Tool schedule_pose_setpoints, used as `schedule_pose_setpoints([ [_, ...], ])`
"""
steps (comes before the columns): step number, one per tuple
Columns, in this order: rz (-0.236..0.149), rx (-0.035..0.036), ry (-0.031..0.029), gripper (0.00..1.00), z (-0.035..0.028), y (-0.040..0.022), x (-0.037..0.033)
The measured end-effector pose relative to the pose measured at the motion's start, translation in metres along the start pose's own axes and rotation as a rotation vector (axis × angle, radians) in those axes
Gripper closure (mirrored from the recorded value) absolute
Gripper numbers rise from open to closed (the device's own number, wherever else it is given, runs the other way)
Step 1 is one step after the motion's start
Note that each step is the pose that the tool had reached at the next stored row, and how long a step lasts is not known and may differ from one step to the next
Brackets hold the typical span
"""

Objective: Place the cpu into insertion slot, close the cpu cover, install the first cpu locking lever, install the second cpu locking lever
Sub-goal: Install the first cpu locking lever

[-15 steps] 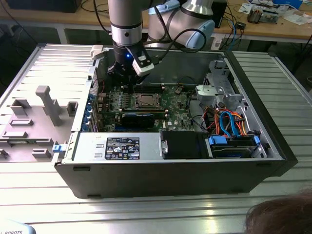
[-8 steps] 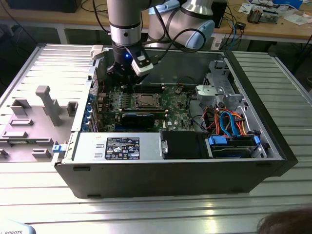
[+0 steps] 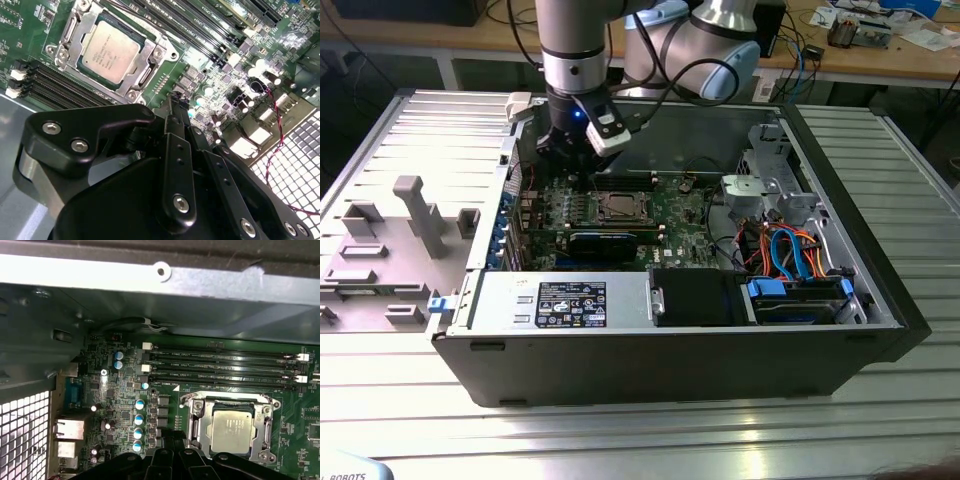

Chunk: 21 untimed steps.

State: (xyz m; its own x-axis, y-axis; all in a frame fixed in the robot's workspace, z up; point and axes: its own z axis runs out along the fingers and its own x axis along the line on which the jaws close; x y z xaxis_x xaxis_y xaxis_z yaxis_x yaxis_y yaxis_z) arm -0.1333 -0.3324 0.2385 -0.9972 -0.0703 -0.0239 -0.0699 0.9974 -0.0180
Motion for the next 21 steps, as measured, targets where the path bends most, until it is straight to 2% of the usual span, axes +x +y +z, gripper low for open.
schedule_pose_setpoints([
  [21, 0.0, 0.0, 0.0, 0.89, -0.0003, 0.001, 0.0145],
])
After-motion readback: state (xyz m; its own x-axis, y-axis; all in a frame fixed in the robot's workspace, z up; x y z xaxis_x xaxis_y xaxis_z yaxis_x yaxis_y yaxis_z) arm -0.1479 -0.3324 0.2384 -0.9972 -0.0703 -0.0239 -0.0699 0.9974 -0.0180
